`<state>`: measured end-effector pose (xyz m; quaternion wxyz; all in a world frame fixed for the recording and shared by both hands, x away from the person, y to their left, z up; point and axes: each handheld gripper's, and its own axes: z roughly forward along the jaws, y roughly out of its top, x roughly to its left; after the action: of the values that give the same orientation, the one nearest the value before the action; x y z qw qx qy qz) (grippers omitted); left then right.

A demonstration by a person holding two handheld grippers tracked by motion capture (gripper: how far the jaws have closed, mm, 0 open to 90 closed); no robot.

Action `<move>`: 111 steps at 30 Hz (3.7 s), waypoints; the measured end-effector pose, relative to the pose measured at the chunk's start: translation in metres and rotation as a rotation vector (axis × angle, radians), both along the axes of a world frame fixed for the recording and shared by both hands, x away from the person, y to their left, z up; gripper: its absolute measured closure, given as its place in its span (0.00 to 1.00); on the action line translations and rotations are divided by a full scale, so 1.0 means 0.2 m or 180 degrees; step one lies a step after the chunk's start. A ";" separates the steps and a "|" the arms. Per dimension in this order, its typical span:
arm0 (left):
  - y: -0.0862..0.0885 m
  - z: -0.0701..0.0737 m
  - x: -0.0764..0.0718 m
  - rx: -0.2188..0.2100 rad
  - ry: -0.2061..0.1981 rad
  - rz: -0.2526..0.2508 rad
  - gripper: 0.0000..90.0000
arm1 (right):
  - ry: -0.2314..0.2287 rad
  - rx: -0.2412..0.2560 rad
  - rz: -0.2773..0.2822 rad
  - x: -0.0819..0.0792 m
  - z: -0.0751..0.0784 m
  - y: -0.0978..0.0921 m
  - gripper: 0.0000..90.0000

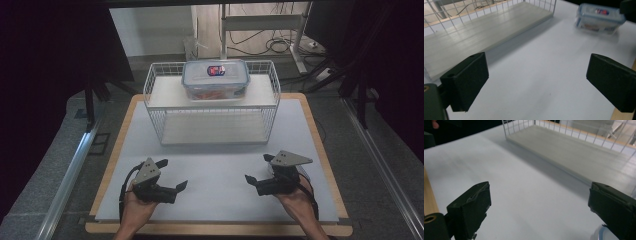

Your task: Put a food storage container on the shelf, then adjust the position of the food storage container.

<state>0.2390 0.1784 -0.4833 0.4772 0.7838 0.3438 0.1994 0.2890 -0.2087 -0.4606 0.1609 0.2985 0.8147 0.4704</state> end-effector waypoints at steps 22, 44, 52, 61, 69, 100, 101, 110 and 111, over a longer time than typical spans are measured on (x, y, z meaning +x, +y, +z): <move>0.01 -0.14 -0.11 0.0393 0.0263 0.0078 0.04 | 0.0110 -0.0417 -0.0077 -0.10 -0.14 -0.04 0.04; 0.02 -0.15 -0.10 0.0386 0.0354 0.0128 0.04 | 0.0235 -0.0350 -0.0640 0.04 -0.02 -0.28 0.94; 0.02 -0.16 -0.09 0.0418 0.0383 0.0133 0.04 | 0.0185 -0.0439 -0.1128 0.10 -0.01 -0.44 1.00; 0.03 -0.17 -0.08 0.0493 0.0418 0.0138 0.05 | 0.0573 -0.0509 -0.1433 0.15 -0.12 -0.64 1.00; 0.02 -0.18 -0.08 0.0533 0.0414 0.0137 0.05 | 0.0634 -0.0535 -0.1285 0.14 -0.12 -0.58 1.00; 0.03 -0.17 -0.09 0.0447 0.0404 0.0208 0.04 | 0.0586 -0.0487 -0.0528 0.07 -0.11 -0.17 1.00; 0.02 -0.16 -0.09 0.0454 0.0403 0.0206 0.04 | 0.0607 -0.0494 -0.0531 0.03 -0.11 -0.20 1.00; 0.01 -0.16 -0.09 0.0475 0.0395 0.0179 0.04 | 0.0921 -0.0544 -0.0346 -0.19 -0.18 -0.23 1.00; 0.01 -0.16 -0.09 0.0478 0.0394 0.0179 0.04 | 0.0927 -0.0588 -0.0295 -0.19 -0.19 -0.21 1.00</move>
<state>0.2219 0.1808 -0.5157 0.3892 0.8182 0.3787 0.1891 0.2511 -0.2507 -0.4986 0.0895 0.3848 0.8545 0.3373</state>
